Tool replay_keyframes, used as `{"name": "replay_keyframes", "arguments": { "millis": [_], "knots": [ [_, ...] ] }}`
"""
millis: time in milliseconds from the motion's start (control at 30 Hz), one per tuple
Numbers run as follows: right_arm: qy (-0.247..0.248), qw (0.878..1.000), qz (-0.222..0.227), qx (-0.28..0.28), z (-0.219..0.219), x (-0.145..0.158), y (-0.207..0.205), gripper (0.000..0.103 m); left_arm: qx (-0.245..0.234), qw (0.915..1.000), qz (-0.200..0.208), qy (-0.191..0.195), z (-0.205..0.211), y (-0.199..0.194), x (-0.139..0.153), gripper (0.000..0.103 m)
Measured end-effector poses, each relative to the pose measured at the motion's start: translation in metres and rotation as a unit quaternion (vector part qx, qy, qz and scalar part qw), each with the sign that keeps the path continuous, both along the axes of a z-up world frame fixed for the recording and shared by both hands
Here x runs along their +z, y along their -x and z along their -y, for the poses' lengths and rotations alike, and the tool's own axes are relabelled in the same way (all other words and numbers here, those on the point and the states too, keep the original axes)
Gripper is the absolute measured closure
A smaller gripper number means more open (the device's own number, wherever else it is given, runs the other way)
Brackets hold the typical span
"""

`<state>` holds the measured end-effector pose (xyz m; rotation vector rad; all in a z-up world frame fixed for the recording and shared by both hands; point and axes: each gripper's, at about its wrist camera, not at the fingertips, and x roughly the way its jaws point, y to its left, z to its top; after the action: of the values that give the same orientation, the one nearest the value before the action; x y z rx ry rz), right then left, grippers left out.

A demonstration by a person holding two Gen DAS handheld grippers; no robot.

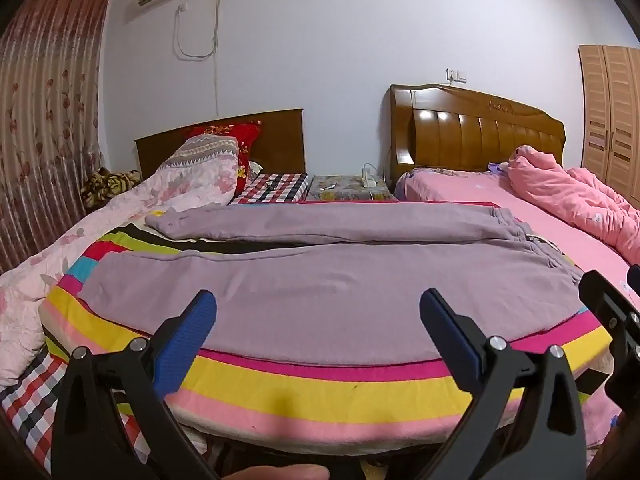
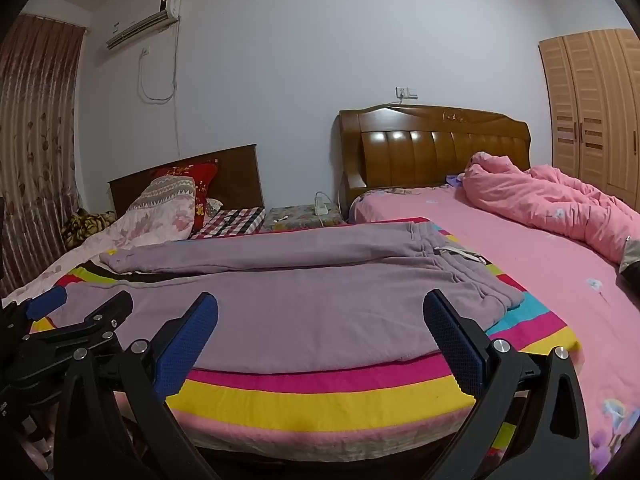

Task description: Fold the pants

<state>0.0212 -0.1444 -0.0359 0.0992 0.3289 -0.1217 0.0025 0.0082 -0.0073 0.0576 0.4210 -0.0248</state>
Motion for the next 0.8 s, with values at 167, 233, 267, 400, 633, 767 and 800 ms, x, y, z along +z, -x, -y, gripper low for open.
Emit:
{"name": "replay_keyframes", "arguments": {
  "millis": [167, 233, 267, 400, 633, 767, 800],
  "knots": [
    [-0.004, 1.0, -0.004, 0.0, -0.0008, -0.0037, 0.0012, 0.004, 0.0, 1.0, -0.001, 0.0, -0.0008, 0.0, -0.001, 0.001],
    [-0.007, 1.0, -0.006, 0.0, 0.0001, -0.0043, 0.0002, 0.004, 0.001, 1.0, -0.003, -0.001, 0.0034, 0.0019, 0.0026, 0.001],
    [-0.007, 1.0, -0.007, 0.0, 0.0002, -0.0046, 0.0004, 0.004, 0.001, 1.0, -0.005, -0.001, 0.0041, 0.0011, 0.0025, 0.001],
    [-0.01, 1.0, -0.009, 0.001, 0.0023, -0.0058, -0.0004, 0.004, 0.001, 1.0, -0.007, -0.002, 0.0047, 0.0023, 0.0017, 0.001],
    [-0.01, 1.0, -0.01, 0.0, 0.0023, -0.0051, -0.0003, 0.004, 0.001, 1.0, -0.008, -0.002, 0.0049, 0.0018, 0.0007, 0.001],
    [-0.011, 1.0, -0.01, 0.001, 0.0014, -0.0059, -0.0003, 0.004, 0.001, 1.0, -0.008, -0.002, 0.0047, 0.0015, 0.0008, 0.001],
    [-0.01, 1.0, -0.01, 0.001, 0.0013, -0.0059, -0.0003, 0.004, 0.001, 1.0, -0.009, -0.003, 0.0046, 0.0014, 0.0005, 0.001]
  ]
}}
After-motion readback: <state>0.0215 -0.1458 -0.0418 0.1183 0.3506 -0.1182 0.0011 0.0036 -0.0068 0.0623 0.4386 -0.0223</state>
